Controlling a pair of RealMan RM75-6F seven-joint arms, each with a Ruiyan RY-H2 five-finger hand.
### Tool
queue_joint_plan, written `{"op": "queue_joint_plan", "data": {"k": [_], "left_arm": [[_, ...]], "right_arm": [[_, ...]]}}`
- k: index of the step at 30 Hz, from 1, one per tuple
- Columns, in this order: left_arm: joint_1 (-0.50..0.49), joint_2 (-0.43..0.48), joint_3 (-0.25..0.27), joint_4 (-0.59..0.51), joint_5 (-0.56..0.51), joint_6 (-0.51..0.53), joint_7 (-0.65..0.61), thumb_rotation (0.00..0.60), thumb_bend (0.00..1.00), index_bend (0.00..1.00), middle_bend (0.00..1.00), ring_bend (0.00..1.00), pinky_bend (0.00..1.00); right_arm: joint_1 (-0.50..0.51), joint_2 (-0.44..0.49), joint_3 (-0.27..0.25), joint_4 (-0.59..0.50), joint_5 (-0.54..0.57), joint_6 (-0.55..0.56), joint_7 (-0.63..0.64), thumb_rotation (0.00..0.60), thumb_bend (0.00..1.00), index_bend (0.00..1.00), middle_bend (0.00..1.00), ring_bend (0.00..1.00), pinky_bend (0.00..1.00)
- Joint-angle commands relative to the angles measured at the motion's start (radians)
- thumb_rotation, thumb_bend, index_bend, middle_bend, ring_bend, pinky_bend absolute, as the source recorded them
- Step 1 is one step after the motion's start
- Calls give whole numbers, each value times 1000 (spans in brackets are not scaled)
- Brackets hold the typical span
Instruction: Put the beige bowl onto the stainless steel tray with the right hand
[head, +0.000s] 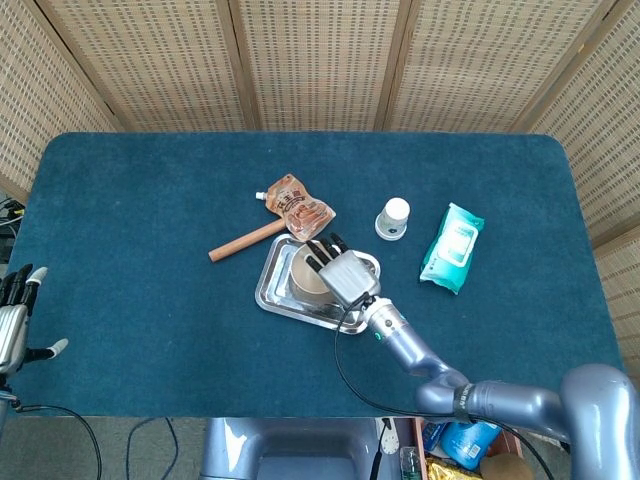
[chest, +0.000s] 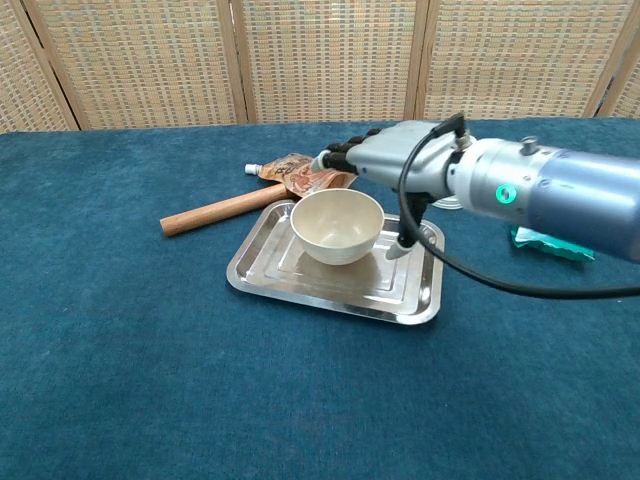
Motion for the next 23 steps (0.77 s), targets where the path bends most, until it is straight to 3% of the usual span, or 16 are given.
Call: {"op": "queue_joint_plan", "data": {"k": [1, 5, 8, 13, 23], "left_arm": [[6, 7, 5, -5, 17, 11, -10, 600, 0, 0, 0, 0, 0], [15, 6, 20, -3, 59, 33, -14, 600, 0, 0, 0, 0, 0], [28, 1, 35, -1, 99, 58, -19, 600, 0, 0, 0, 0, 0], [51, -19, 56, 13, 157, 106, -6, 600, 0, 0, 0, 0, 0], [75, -44, 74, 13, 210, 152, 14, 600, 0, 0, 0, 0, 0]], "right_arm": [[-134, 168, -66, -187, -122, 180, 59, 600, 2, 0, 0, 0, 0], [-268, 244, -140, -195, -263, 334, 218, 600, 0, 0, 0, 0, 0], [-373, 276, -204, -121, -376, 457, 370, 600, 0, 0, 0, 0, 0], [-537, 310, -277, -32, -452, 625, 573, 600, 0, 0, 0, 0, 0], [-689, 336, -285, -1, -484, 767, 701, 600, 0, 0, 0, 0, 0]]}}
